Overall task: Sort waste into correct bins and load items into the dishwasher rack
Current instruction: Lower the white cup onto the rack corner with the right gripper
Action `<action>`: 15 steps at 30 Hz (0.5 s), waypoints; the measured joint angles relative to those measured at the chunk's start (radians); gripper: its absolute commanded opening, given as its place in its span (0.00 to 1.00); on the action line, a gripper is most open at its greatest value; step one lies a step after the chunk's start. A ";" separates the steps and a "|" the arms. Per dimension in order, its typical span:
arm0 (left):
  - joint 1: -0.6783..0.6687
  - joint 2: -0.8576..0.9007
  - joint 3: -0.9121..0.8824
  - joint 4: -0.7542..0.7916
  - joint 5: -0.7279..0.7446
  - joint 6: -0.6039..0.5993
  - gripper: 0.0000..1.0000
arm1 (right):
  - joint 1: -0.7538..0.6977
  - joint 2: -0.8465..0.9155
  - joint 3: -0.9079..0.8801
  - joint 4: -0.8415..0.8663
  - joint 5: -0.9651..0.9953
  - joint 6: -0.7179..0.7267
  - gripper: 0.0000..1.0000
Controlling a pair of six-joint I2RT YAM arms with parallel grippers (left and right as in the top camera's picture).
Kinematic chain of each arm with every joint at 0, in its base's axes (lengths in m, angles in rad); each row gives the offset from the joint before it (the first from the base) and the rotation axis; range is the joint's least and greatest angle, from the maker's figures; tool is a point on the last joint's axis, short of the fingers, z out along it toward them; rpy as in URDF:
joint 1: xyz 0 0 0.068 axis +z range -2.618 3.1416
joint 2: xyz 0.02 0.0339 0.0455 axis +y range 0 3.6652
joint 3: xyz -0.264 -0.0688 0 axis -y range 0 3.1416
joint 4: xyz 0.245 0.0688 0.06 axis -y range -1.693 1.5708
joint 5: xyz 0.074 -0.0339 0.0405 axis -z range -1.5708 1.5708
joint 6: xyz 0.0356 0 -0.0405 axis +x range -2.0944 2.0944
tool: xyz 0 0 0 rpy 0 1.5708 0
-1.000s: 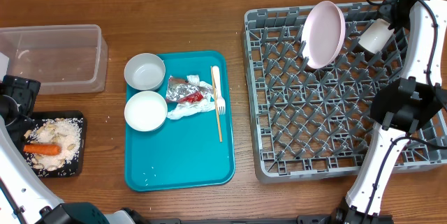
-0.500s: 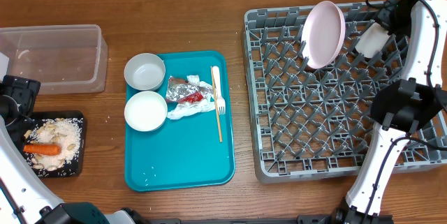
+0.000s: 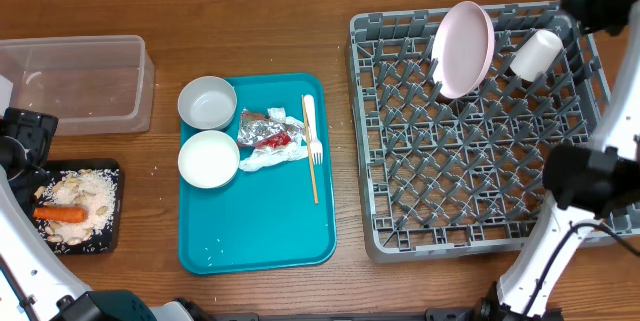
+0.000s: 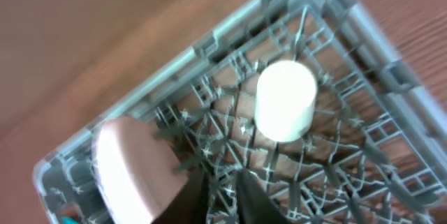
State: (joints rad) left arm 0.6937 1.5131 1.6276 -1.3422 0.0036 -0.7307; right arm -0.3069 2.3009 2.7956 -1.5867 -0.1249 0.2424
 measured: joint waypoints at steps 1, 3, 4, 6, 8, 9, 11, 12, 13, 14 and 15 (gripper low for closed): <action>0.000 0.000 0.000 0.000 0.000 0.000 1.00 | 0.000 -0.012 0.002 0.010 0.018 0.001 0.20; 0.000 0.000 0.000 0.000 0.000 0.000 1.00 | -0.001 -0.019 -0.003 0.042 0.058 0.009 0.20; 0.000 0.000 0.000 0.000 0.000 0.000 1.00 | -0.001 -0.019 -0.016 0.062 0.071 0.012 0.19; 0.000 0.000 0.000 0.000 0.000 0.000 1.00 | -0.003 -0.016 -0.069 0.103 0.092 0.016 0.16; 0.000 0.000 0.000 0.000 0.000 0.000 1.00 | -0.004 -0.011 -0.139 0.147 0.108 0.019 0.15; 0.000 0.000 0.000 0.000 0.000 0.000 1.00 | -0.005 -0.007 -0.174 0.171 0.110 0.019 0.14; 0.000 0.000 0.000 0.000 0.000 0.000 1.00 | -0.006 0.001 -0.244 0.215 0.117 0.020 0.14; 0.000 0.000 0.000 0.000 0.000 0.000 1.00 | -0.006 0.006 -0.277 0.236 0.119 0.019 0.13; 0.000 0.000 0.000 0.000 0.000 0.000 1.00 | -0.006 0.011 -0.314 0.261 0.124 0.019 0.13; 0.000 0.000 0.000 0.000 0.000 0.000 1.00 | -0.007 0.016 -0.341 0.278 0.126 0.019 0.13; 0.000 0.000 0.000 0.000 0.000 0.000 1.00 | -0.006 0.021 -0.367 0.295 0.126 0.019 0.13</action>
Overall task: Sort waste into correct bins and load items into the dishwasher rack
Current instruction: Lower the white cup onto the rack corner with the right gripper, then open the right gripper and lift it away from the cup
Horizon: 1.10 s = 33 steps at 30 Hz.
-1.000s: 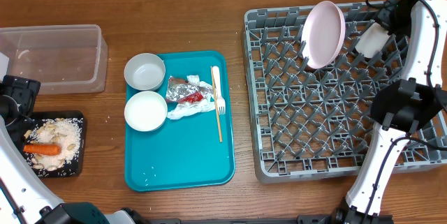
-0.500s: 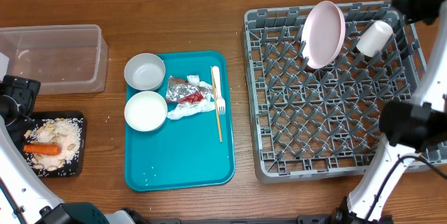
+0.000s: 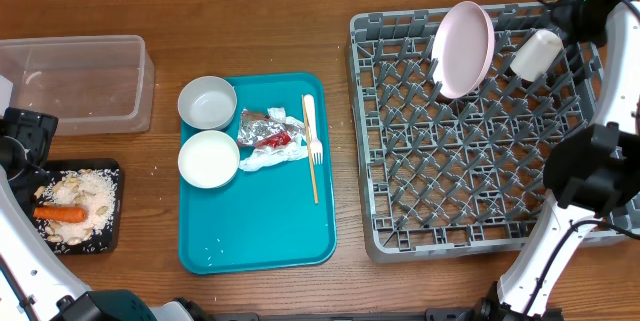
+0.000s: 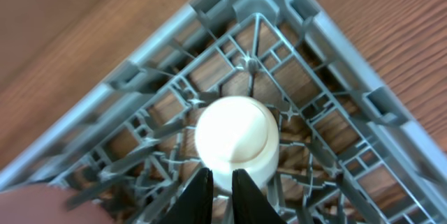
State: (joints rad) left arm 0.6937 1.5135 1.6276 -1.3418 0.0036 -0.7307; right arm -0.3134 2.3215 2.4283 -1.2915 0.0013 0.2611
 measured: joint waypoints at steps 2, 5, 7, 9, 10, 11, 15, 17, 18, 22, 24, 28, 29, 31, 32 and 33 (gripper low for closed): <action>0.000 0.000 0.000 0.000 0.000 0.000 1.00 | 0.000 0.007 -0.041 0.027 0.003 0.001 0.13; 0.000 0.000 0.000 0.000 0.000 0.000 1.00 | 0.000 0.010 -0.075 0.052 0.003 0.000 0.13; 0.000 0.000 0.000 0.000 0.000 0.000 1.00 | 0.000 0.010 -0.079 0.058 0.003 0.000 0.13; 0.000 0.000 0.000 0.000 0.000 0.000 1.00 | 0.000 0.010 -0.079 0.061 0.003 0.000 0.13; 0.000 0.000 0.000 0.000 0.000 0.000 1.00 | 0.000 0.010 -0.079 0.060 0.003 0.000 0.13; 0.000 0.000 0.000 0.000 0.000 0.000 1.00 | 0.000 0.010 -0.079 0.060 0.004 0.000 0.13; 0.000 0.000 0.000 0.000 0.000 0.000 1.00 | 0.000 0.010 -0.079 0.060 0.004 0.000 0.13; 0.000 0.000 0.000 0.000 0.000 0.000 1.00 | 0.000 0.010 -0.079 0.062 0.006 0.000 0.13; 0.000 0.000 0.000 0.000 0.000 0.000 1.00 | 0.000 0.010 -0.079 0.063 0.006 0.000 0.13; 0.000 0.000 0.000 0.000 0.000 0.000 1.00 | 0.000 0.010 -0.081 0.072 0.006 0.000 0.13; 0.000 0.000 0.000 0.000 0.000 0.000 1.00 | 0.000 0.010 -0.092 0.077 0.006 0.000 0.12; 0.000 0.000 0.000 0.000 0.000 0.000 1.00 | 0.000 0.010 -0.136 0.095 0.006 0.000 0.09; 0.000 0.000 0.000 0.000 0.000 0.000 1.00 | 0.000 0.010 -0.140 0.102 0.006 0.000 0.09; 0.000 0.000 0.000 0.000 0.000 0.000 1.00 | 0.000 0.010 -0.141 0.098 0.006 0.000 0.09; 0.000 0.000 0.000 0.000 0.000 0.000 1.00 | 0.000 0.010 -0.141 0.097 0.007 0.000 0.08; 0.000 0.000 0.000 0.000 0.000 0.000 1.00 | 0.000 0.010 -0.141 0.094 0.007 0.000 0.08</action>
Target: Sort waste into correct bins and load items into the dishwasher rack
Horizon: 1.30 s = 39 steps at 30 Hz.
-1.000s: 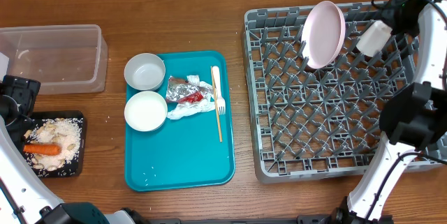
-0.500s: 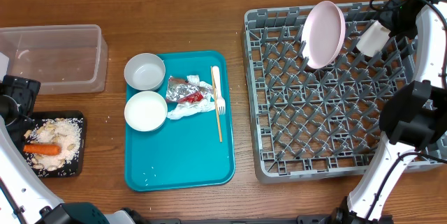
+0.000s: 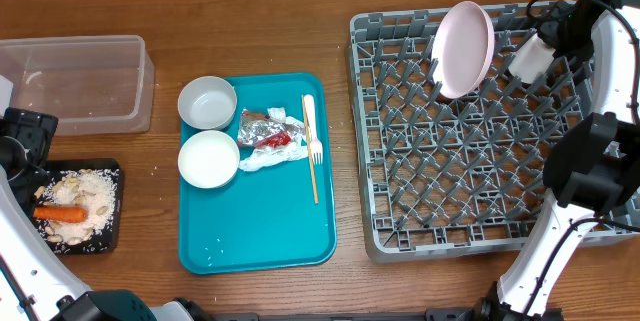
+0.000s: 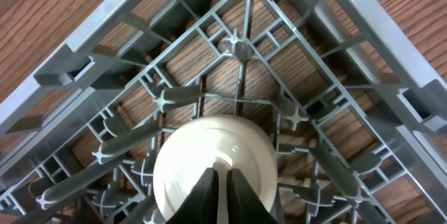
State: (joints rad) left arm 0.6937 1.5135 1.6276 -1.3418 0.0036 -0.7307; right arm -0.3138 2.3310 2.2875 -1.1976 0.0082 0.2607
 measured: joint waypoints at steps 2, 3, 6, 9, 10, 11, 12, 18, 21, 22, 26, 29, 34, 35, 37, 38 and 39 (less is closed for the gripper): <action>0.000 0.000 0.000 0.000 0.000 0.000 1.00 | 0.000 -0.001 0.001 -0.015 0.000 0.000 0.05; 0.000 0.000 0.000 0.000 0.000 0.000 1.00 | 0.000 -0.002 0.004 -0.028 0.000 -0.001 0.04; 0.000 0.000 0.000 0.000 0.000 0.000 1.00 | 0.000 -0.002 0.022 -0.108 -0.001 0.000 0.04; 0.000 0.000 0.000 0.000 0.000 0.000 1.00 | 0.000 -0.002 0.054 -0.157 0.000 0.001 0.06; 0.000 0.000 0.000 0.000 0.000 0.000 1.00 | 0.000 -0.002 0.076 -0.179 -0.001 0.000 0.07; 0.000 0.000 0.000 0.000 0.000 0.000 1.00 | 0.000 -0.002 0.096 -0.198 -0.001 0.001 0.09; 0.000 0.000 0.000 0.000 0.000 0.000 1.00 | 0.000 -0.002 0.117 -0.217 -0.002 0.001 0.10; 0.000 0.000 0.000 0.000 0.000 0.000 1.00 | 0.000 -0.042 0.227 -0.302 -0.056 0.001 0.12; 0.000 0.000 0.000 0.000 0.000 0.000 1.00 | 0.000 -0.081 0.270 -0.325 -0.147 0.001 0.16; 0.000 0.000 0.000 0.000 0.000 0.000 1.00 | 0.000 -0.100 0.277 -0.327 -0.190 0.000 0.19; 0.000 0.000 0.000 0.000 0.000 0.000 1.00 | 0.011 -0.190 0.292 -0.333 -0.380 -0.019 0.61; 0.000 0.000 0.000 0.000 0.000 0.000 1.00 | 0.054 -0.240 0.304 -0.344 -0.489 -0.058 0.87; 0.000 0.000 0.000 0.000 0.000 0.000 1.00 | 0.235 -0.262 0.315 -0.383 -0.572 -0.138 0.95; 0.000 0.000 0.000 0.000 0.000 0.000 1.00 | 0.277 -0.259 0.314 -0.388 -0.575 -0.150 0.95; 0.000 0.000 0.000 0.000 0.000 0.000 1.00 | 0.364 -0.257 0.304 -0.389 -0.565 -0.165 0.96; 0.000 0.000 0.000 0.000 0.000 0.000 1.00 | 0.414 -0.257 0.298 -0.388 -0.551 -0.172 0.96; 0.000 0.000 0.000 0.000 0.000 0.000 1.00 | 0.457 -0.257 0.290 -0.385 -0.535 -0.177 0.97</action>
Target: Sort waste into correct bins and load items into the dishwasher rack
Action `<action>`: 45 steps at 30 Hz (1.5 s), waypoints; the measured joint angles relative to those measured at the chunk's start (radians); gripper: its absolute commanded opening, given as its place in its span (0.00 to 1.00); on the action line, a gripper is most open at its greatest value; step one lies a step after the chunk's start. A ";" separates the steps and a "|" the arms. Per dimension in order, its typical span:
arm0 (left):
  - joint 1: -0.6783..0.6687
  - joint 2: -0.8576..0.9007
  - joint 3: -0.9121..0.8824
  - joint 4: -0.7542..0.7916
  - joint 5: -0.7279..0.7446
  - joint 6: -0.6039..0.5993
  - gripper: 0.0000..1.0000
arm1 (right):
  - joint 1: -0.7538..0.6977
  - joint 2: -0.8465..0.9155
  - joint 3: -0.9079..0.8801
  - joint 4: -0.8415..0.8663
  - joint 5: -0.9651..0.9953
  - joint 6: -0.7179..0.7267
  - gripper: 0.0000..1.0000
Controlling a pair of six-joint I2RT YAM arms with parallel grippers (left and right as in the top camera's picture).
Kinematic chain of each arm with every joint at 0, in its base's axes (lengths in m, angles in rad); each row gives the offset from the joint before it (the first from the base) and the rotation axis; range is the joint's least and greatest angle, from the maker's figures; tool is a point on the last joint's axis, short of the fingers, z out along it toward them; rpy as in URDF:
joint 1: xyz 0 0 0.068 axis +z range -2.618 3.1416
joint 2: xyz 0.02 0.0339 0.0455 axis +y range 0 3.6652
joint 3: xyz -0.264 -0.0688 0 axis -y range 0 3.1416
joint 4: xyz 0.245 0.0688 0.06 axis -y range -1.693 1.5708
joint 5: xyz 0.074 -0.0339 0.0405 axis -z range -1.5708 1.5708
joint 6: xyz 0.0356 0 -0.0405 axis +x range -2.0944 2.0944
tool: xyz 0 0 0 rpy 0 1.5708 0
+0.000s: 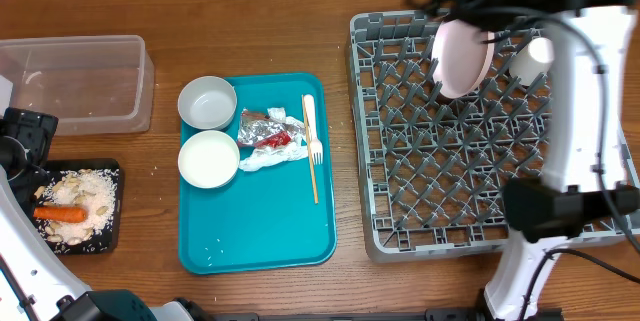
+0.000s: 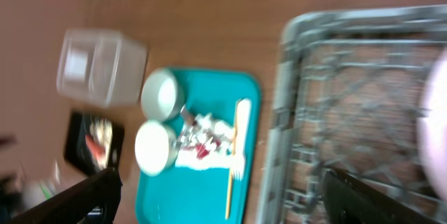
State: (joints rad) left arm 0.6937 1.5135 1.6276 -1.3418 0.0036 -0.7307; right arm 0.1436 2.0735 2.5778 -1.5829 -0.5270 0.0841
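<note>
My right gripper hangs open over the far edge of the grey dishwasher rack [image 1: 362, 141], its dark fingers [image 2: 94, 195] spread wide with nothing between them. A pink plate [image 1: 462, 49] stands on edge in the rack, and a white cup [image 1: 536, 55] leans beside it. The teal tray [image 1: 260, 226] holds two white bowls [image 1: 207, 102] [image 1: 208, 159], a crumpled foil wrapper [image 1: 264, 129], a white fork [image 1: 312, 129] and a wooden chopstick [image 1: 313, 176]. The blurred right wrist view looks down on that tray [image 2: 202, 192]. My left gripper [image 1: 22, 137] sits at the table's left edge, its jaws hidden.
A clear plastic container [image 1: 75, 83] stands at the far left. In front of it lies a black tray [image 1: 108, 223] with rice and a carrot piece [image 1: 62, 213]. Bare wood separates the teal tray from the rack.
My right gripper was down on the white cup in the rack's far right corner, fingers almost together. Now it is over the rack's far left side, wide open. The cup stays in the rack.
My right gripper hung above the white cup in the rack's far right corner, fingers narrow. It was then closer to the cup, then right against its base. Now it has left the cup and is open, facing the teal tray. The left arm has not moved.
</note>
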 measured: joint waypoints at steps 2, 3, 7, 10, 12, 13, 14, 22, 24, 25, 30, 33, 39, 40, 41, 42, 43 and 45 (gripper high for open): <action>0.000 0.000 0.000 0.000 0.000 0.000 1.00 | 0.093 0.000 -0.022 0.008 0.041 -0.008 1.00; 0.000 0.000 0.000 0.000 0.000 0.000 1.00 | 0.131 0.000 -0.034 0.011 0.059 -0.010 1.00; 0.000 0.000 0.000 0.000 0.000 0.000 1.00 | 0.280 0.000 -0.102 0.037 0.143 -0.018 1.00; 0.000 0.000 0.000 0.000 0.000 0.000 1.00 | 0.372 0.001 -0.165 0.071 0.178 -0.021 1.00; 0.000 0.000 0.000 0.000 0.000 0.000 1.00 | 0.423 0.001 -0.223 0.118 0.193 -0.023 1.00; 0.000 0.000 0.000 0.000 0.000 0.000 1.00 | 0.445 0.001 -0.253 0.146 0.198 -0.026 1.00; 0.000 0.000 0.000 0.000 0.000 0.000 1.00 | 0.464 0.001 -0.283 0.170 0.204 -0.025 1.00; 0.000 0.000 0.000 0.000 0.000 0.000 1.00 | 0.539 0.010 -0.476 0.327 0.229 0.031 1.00; 0.000 0.000 0.000 0.000 0.000 0.000 1.00 | 0.536 0.013 -0.486 0.346 0.232 0.056 1.00; 0.000 0.000 0.000 0.000 0.000 0.000 1.00 | 0.536 0.013 -0.488 0.356 0.234 0.068 1.00; 0.000 0.000 0.000 0.003 0.000 0.000 1.00 | 0.532 0.013 -0.488 0.393 0.238 0.100 1.00; 0.000 0.000 0.000 0.031 0.004 -0.013 1.00 | 0.532 0.013 -0.488 0.393 0.240 0.107 1.00; 0.000 0.000 0.000 0.028 0.024 -0.031 1.00 | 0.532 0.013 -0.488 0.410 0.270 0.115 1.00; 0.000 0.000 0.000 0.012 0.041 -0.031 1.00 | 0.532 0.013 -0.488 0.423 0.288 0.116 1.00; 0.000 0.000 0.001 -0.019 0.065 -0.033 0.97 | 0.532 0.013 -0.488 0.440 0.316 0.117 1.00; 0.000 0.000 0.001 -0.060 0.097 -0.033 0.94 | 0.532 0.013 -0.488 0.456 0.344 0.118 1.00; 0.000 0.001 0.001 -0.086 0.127 -0.030 0.97 | 0.531 0.013 -0.488 0.468 0.370 0.118 1.00; -0.010 0.001 0.001 -0.095 0.185 0.008 0.99 | 0.527 0.013 -0.488 0.496 0.426 0.121 1.00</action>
State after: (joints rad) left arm 0.6838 1.5143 1.6283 -1.4364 0.1883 -0.7227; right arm 0.6704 2.0865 2.0895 -1.0874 -0.1005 0.2054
